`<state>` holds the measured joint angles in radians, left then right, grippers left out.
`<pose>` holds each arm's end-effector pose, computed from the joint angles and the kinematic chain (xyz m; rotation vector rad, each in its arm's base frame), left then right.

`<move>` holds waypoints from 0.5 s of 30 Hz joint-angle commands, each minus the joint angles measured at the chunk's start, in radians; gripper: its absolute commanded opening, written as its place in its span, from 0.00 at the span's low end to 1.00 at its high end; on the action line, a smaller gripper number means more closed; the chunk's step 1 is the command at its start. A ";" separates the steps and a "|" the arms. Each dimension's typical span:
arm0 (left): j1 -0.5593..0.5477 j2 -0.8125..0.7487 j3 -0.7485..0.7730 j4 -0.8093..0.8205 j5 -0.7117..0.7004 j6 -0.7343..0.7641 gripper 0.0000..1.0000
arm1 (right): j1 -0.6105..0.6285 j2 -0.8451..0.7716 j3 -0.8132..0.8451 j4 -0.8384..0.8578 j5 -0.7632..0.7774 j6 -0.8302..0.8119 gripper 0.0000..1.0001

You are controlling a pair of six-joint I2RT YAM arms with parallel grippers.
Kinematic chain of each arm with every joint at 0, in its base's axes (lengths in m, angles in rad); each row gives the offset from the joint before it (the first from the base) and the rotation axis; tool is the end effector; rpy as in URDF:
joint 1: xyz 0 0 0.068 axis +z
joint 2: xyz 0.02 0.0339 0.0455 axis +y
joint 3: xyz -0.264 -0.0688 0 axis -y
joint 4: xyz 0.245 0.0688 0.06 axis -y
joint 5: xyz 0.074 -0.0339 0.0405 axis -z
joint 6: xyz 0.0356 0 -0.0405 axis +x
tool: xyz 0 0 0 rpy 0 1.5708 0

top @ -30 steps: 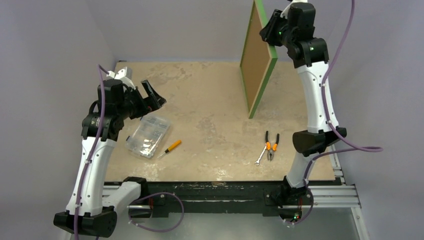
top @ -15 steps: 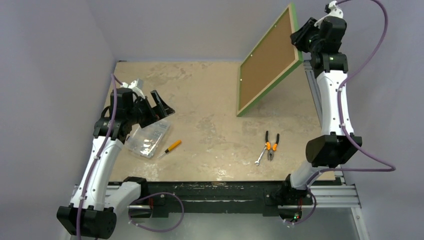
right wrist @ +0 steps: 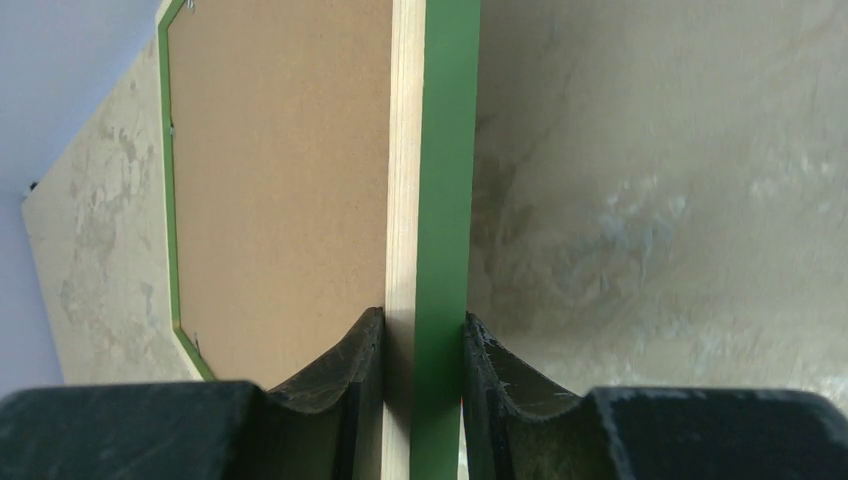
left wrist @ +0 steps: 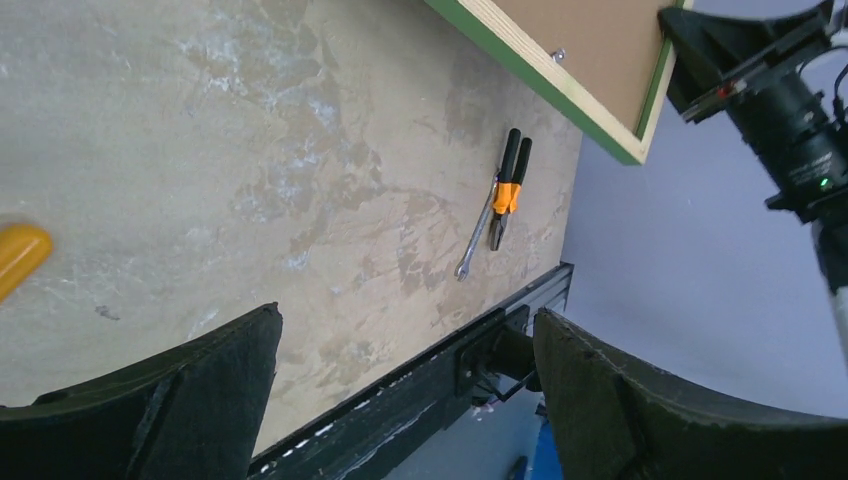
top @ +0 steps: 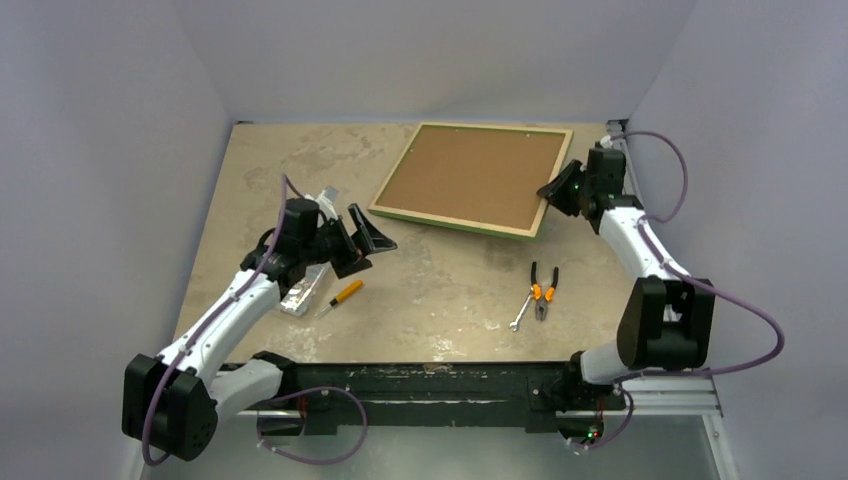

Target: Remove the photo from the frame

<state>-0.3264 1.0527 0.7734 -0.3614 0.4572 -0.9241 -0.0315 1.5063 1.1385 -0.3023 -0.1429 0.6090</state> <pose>0.2093 -0.0874 0.2697 -0.4367 2.3643 -1.1518 0.3388 -0.0056 0.2770 0.6412 2.1831 0.4691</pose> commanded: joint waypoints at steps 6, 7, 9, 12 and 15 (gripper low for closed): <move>-0.048 0.119 -0.126 0.401 0.016 -0.345 0.97 | 0.024 -0.217 -0.424 0.396 -0.044 0.145 0.00; -0.053 0.139 -0.130 0.426 0.014 -0.366 0.97 | 0.056 -0.229 -0.452 0.414 -0.049 0.159 0.00; -0.068 0.176 -0.129 0.449 -0.004 -0.402 0.98 | 0.098 -0.251 -0.497 0.428 -0.046 0.181 0.00; -0.095 0.232 -0.108 0.426 -0.049 -0.442 0.99 | 0.163 -0.300 -0.574 0.453 -0.027 0.220 0.00; -0.129 0.298 -0.077 0.319 -0.114 -0.498 1.00 | 0.206 -0.362 -0.652 0.490 -0.019 0.279 0.03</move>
<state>-0.4175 1.2911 0.6502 0.0010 0.4255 -1.3132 0.1146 1.2339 0.5545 0.0700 -0.1368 0.8619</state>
